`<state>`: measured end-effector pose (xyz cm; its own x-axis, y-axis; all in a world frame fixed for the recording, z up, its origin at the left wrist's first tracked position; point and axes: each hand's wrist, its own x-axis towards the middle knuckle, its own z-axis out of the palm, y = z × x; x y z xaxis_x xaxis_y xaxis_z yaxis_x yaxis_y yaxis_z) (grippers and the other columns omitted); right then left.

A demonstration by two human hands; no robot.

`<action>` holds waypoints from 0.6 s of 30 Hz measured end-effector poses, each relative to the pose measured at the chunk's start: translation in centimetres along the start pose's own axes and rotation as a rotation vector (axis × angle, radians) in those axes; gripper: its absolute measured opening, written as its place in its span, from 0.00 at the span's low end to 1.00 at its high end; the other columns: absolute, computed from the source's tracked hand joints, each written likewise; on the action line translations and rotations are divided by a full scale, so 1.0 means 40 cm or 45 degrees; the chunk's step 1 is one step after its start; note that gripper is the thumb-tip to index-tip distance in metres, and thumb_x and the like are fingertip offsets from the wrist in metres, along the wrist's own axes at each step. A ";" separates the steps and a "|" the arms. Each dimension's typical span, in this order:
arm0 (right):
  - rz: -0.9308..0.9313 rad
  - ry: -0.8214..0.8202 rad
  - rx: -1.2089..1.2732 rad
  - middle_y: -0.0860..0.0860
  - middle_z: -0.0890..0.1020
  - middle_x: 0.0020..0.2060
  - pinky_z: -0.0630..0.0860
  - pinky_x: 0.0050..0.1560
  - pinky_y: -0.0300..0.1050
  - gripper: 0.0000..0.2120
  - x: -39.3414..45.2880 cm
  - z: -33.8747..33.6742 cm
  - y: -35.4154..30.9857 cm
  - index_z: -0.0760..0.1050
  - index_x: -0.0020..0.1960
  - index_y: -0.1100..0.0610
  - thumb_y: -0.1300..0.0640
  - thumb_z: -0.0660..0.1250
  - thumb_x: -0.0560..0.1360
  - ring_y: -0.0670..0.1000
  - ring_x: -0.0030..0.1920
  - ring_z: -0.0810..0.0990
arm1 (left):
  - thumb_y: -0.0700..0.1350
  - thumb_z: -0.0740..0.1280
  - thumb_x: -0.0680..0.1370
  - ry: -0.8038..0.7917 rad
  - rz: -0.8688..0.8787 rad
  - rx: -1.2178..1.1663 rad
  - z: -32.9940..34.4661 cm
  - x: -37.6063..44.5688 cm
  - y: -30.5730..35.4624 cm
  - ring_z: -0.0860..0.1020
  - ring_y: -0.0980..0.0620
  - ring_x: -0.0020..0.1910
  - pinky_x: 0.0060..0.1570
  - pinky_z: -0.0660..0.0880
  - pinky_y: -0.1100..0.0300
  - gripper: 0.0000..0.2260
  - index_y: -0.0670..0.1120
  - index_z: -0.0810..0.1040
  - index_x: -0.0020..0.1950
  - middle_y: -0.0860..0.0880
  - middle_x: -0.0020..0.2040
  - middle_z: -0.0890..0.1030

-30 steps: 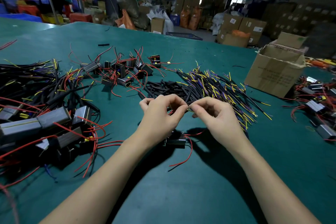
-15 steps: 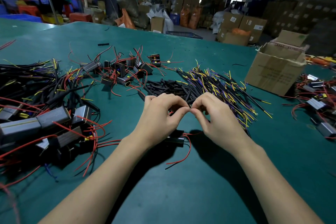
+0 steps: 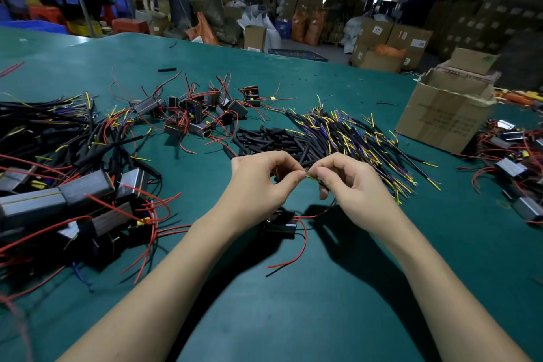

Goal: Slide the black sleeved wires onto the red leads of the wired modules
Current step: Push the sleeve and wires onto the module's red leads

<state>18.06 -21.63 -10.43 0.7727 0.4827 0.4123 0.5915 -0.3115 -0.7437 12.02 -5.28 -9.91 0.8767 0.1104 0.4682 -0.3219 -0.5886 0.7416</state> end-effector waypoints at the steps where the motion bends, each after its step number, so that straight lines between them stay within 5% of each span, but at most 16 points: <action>1: 0.031 -0.004 0.024 0.52 0.78 0.31 0.71 0.38 0.46 0.05 0.000 -0.002 0.001 0.79 0.45 0.56 0.60 0.64 0.78 0.55 0.34 0.76 | 0.45 0.71 0.75 0.009 0.023 -0.014 0.000 -0.001 0.000 0.76 0.57 0.37 0.57 0.69 0.39 0.07 0.55 0.78 0.38 0.59 0.33 0.78; 4: 0.064 -0.027 0.044 0.57 0.80 0.31 0.70 0.37 0.45 0.03 -0.002 -0.005 -0.004 0.79 0.45 0.54 0.59 0.67 0.77 0.60 0.35 0.76 | 0.45 0.71 0.75 0.021 0.072 -0.023 0.003 -0.002 0.001 0.77 0.55 0.38 0.55 0.70 0.38 0.06 0.54 0.79 0.39 0.59 0.34 0.78; 8: -0.024 0.007 -0.063 0.45 0.78 0.30 0.69 0.34 0.37 0.03 -0.004 -0.006 -0.012 0.78 0.44 0.57 0.62 0.68 0.76 0.44 0.30 0.75 | 0.46 0.71 0.75 0.040 0.095 0.020 0.008 -0.002 -0.005 0.76 0.56 0.38 0.56 0.68 0.40 0.05 0.53 0.80 0.39 0.59 0.33 0.78; 13: -0.143 0.003 -0.207 0.44 0.77 0.38 0.71 0.40 0.39 0.04 -0.002 -0.005 -0.021 0.77 0.43 0.56 0.63 0.68 0.76 0.50 0.35 0.77 | 0.49 0.70 0.75 0.081 0.059 0.092 0.010 -0.005 -0.008 0.78 0.57 0.43 0.62 0.61 0.47 0.05 0.55 0.79 0.39 0.58 0.36 0.80; 18: -0.207 0.014 -0.232 0.42 0.76 0.37 0.69 0.39 0.35 0.06 -0.003 -0.007 -0.019 0.76 0.42 0.54 0.63 0.68 0.75 0.45 0.34 0.76 | 0.49 0.69 0.76 0.085 0.036 0.144 0.009 -0.010 -0.004 0.77 0.58 0.44 0.61 0.59 0.50 0.05 0.53 0.79 0.40 0.57 0.38 0.81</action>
<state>17.59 -21.67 -9.77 0.6658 0.5300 0.5251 0.7393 -0.3737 -0.5602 11.85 -5.52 -10.37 0.8408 0.1430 0.5221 -0.3009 -0.6783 0.6703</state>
